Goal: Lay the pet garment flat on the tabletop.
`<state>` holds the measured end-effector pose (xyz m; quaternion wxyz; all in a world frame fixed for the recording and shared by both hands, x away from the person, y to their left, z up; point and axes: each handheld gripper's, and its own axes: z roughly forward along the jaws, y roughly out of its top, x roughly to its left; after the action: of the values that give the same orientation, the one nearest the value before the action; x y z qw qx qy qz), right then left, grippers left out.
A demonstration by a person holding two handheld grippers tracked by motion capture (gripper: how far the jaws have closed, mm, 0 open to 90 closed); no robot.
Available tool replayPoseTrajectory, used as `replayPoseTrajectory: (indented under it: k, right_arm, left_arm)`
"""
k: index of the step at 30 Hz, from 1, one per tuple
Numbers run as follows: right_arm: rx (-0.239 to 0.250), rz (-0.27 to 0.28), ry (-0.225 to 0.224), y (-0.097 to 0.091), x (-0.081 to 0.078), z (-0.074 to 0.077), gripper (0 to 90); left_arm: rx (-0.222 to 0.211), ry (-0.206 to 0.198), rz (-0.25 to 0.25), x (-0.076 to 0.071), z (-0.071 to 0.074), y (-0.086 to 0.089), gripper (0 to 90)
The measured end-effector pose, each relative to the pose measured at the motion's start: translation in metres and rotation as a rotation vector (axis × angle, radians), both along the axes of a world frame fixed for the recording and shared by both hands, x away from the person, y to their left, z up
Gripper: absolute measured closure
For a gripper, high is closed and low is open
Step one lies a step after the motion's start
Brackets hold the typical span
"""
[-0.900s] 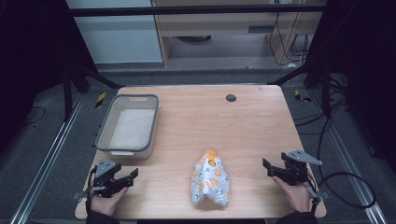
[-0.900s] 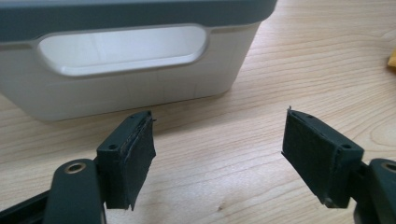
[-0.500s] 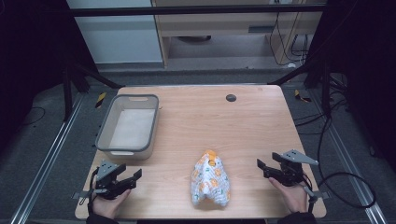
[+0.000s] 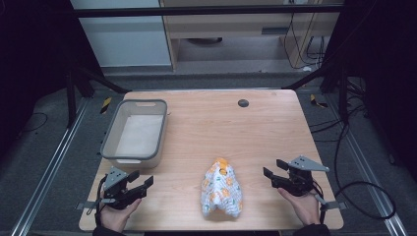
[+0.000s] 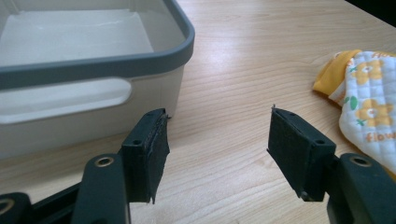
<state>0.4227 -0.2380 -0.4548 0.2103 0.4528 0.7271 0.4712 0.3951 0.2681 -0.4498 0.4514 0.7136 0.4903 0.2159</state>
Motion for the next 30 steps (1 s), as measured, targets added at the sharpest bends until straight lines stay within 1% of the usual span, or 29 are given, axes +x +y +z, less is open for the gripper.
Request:
replayPoseTrajectory:
  k: [4, 8, 10, 12, 15, 17, 21, 24, 30]
  right_arm:
    - [0.011, 0.011, -0.016, 0.005, 0.002, 0.008, 37.9]
    - [0.028, 0.025, -0.022, 0.01, 0.004, 0.016, 37.3]
    - [0.03, 0.024, -0.027, 0.014, 0.006, 0.019, 35.1]
    - [0.034, 0.018, -0.034, 0.016, 0.008, 0.022, 34.7]
    - [0.041, 0.024, -0.036, 0.022, 0.011, 0.025, 34.6]
    - [0.044, 0.038, -0.037, 0.026, 0.014, 0.027, 34.7]
    - [0.042, 0.059, -0.037, 0.035, 0.017, 0.03, 34.9]
    - [0.048, 0.076, -0.031, 0.041, 0.018, 0.03, 34.9]
    - [0.048, 0.117, -0.01, 0.055, 0.018, 0.025, 34.9]
  left_arm:
    - [-0.006, -0.019, -0.005, 0.004, 0.007, -0.005, 38.2]
    - [-0.01, -0.024, -0.029, 0.009, 0.013, -0.013, 38.4]
    - [-0.03, -0.027, -0.039, 0.011, 0.017, -0.016, 38.4]
    - [-0.037, -0.035, -0.049, 0.013, 0.021, -0.021, 37.9]
    - [-0.036, -0.048, -0.062, 0.016, 0.025, -0.029, 37.7]
    - [-0.035, -0.051, -0.073, 0.019, 0.027, -0.035, 37.7]
    - [-0.032, -0.045, -0.089, 0.026, 0.028, -0.045, 37.9]
    - [-0.027, -0.041, -0.105, 0.032, 0.027, -0.057, 38.2]
    - [-0.008, -0.022, -0.14, 0.041, 0.02, -0.08, 38.4]
